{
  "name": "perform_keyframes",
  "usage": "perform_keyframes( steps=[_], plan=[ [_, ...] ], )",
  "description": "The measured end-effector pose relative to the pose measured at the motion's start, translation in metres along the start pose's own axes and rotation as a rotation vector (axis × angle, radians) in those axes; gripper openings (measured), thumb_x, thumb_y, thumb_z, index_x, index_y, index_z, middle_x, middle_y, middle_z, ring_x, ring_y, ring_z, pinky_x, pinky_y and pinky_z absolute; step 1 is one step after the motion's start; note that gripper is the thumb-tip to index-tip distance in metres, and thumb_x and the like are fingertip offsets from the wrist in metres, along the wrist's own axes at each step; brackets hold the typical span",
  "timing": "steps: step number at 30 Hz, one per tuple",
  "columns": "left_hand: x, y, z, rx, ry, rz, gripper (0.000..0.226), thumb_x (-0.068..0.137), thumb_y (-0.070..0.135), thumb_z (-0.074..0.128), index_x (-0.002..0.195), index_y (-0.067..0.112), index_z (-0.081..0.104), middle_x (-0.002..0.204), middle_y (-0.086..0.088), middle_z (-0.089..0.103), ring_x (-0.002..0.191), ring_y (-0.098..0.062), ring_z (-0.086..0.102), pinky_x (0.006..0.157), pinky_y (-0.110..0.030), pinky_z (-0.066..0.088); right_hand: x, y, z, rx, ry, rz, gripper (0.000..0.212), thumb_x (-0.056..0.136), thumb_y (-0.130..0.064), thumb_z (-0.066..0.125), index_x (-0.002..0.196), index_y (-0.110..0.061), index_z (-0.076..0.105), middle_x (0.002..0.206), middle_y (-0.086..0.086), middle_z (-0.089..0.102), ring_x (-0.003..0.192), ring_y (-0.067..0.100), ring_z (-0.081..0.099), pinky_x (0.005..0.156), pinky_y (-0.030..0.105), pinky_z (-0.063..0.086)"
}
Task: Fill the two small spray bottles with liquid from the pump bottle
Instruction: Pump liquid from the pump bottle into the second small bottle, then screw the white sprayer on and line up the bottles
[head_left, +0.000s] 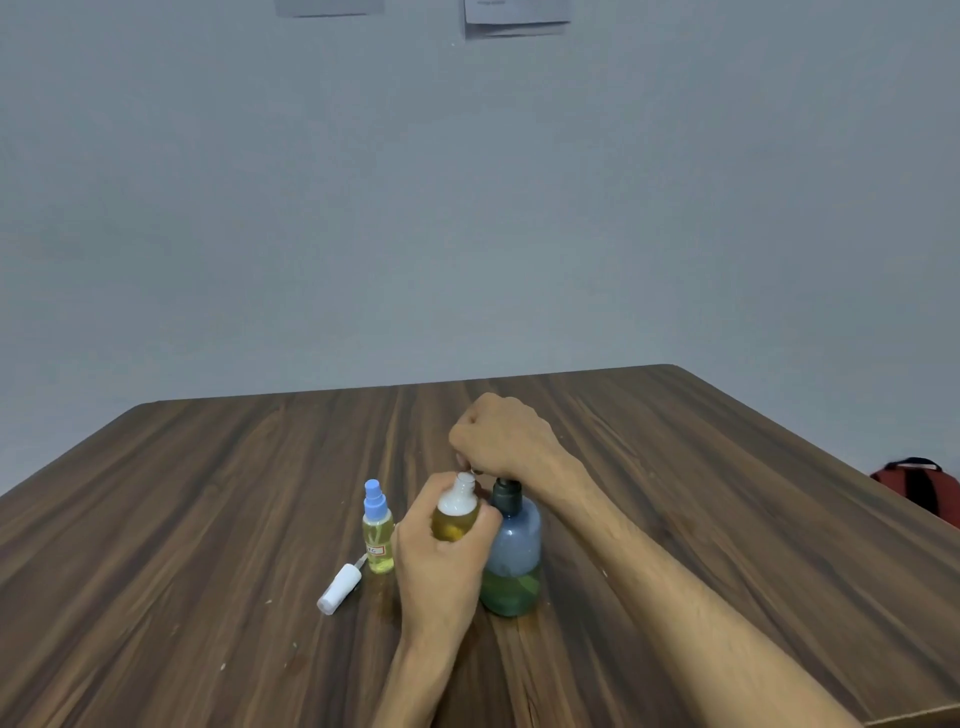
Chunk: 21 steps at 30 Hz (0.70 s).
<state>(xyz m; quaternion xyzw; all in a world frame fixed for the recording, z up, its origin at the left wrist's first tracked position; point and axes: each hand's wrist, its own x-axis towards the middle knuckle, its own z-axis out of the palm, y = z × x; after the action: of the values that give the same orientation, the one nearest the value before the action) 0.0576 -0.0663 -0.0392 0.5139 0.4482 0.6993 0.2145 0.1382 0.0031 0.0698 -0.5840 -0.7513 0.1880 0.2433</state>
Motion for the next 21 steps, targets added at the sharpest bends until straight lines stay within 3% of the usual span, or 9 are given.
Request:
perform_keyframes(
  steps=[2, 6, 11, 15, 19, 21],
  plan=[
    [0.000, 0.000, 0.000, -0.008, 0.002, -0.003, 0.010, 0.081, 0.012, 0.072, 0.087, 0.020, 0.072, 0.076, 0.001, 0.068, 0.072, -0.009, 0.063, 0.068, -0.029, 0.053, 0.001, 0.001, 0.000, 0.017, 0.006, -0.007, 0.031, 0.080, -0.018, 0.051, 0.086, -0.004, 0.078, 0.080, 0.006, 0.077, 0.065, 0.017, 0.059, 0.065, 0.034, 0.052],
    [-0.001, -0.001, -0.002, -0.009, -0.014, -0.032, 0.022, 0.087, -0.001, 0.074, 0.090, 0.020, 0.072, 0.080, 0.000, 0.070, 0.076, -0.010, 0.064, 0.071, -0.032, 0.054, 0.003, 0.006, -0.001, 0.156, 0.057, -0.057, 0.027, 0.080, -0.015, 0.052, 0.072, -0.007, 0.077, 0.059, -0.003, 0.071, 0.065, 0.023, 0.070, 0.071, 0.038, 0.062],
    [-0.001, 0.000, -0.004, -0.005, -0.002, -0.057, 0.025, 0.088, -0.004, 0.074, 0.094, 0.020, 0.072, 0.080, 0.005, 0.071, 0.074, -0.004, 0.063, 0.070, -0.021, 0.051, -0.009, 0.015, 0.001, 0.453, 0.167, -0.133, 0.031, 0.091, -0.012, 0.053, 0.070, -0.012, 0.075, 0.061, -0.001, 0.070, 0.056, 0.005, 0.066, 0.063, 0.022, 0.052],
    [-0.004, 0.003, -0.004, 0.001, 0.002, -0.055, 0.018, 0.091, 0.002, 0.076, 0.098, 0.018, 0.072, 0.086, 0.006, 0.073, 0.081, -0.005, 0.068, 0.074, -0.024, 0.056, -0.024, 0.032, 0.003, 0.583, 0.177, -0.178, 0.029, 0.092, -0.021, 0.054, 0.074, -0.015, 0.077, 0.071, 0.003, 0.075, 0.065, 0.014, 0.069, 0.073, 0.040, 0.060],
    [-0.004, 0.004, -0.007, -0.008, 0.075, -0.080, 0.012, 0.095, 0.013, 0.075, 0.100, 0.022, 0.072, 0.089, 0.011, 0.073, 0.078, -0.004, 0.066, 0.072, -0.022, 0.055, -0.045, 0.051, 0.004, 0.655, 0.165, -0.219, 0.028, 0.096, -0.024, 0.055, 0.087, -0.016, 0.080, 0.081, 0.001, 0.079, 0.080, 0.011, 0.074, 0.066, 0.021, 0.053],
    [-0.003, 0.005, -0.009, -0.004, 0.102, -0.096, 0.008, 0.097, 0.018, 0.074, 0.102, 0.023, 0.071, 0.089, 0.017, 0.072, 0.072, 0.000, 0.063, 0.068, -0.017, 0.052, -0.054, 0.062, 0.006, 0.653, 0.157, -0.237, 0.024, 0.093, -0.032, 0.059, 0.096, -0.021, 0.080, 0.089, -0.003, 0.079, 0.090, 0.010, 0.075, 0.071, 0.018, 0.052]
  ],
)
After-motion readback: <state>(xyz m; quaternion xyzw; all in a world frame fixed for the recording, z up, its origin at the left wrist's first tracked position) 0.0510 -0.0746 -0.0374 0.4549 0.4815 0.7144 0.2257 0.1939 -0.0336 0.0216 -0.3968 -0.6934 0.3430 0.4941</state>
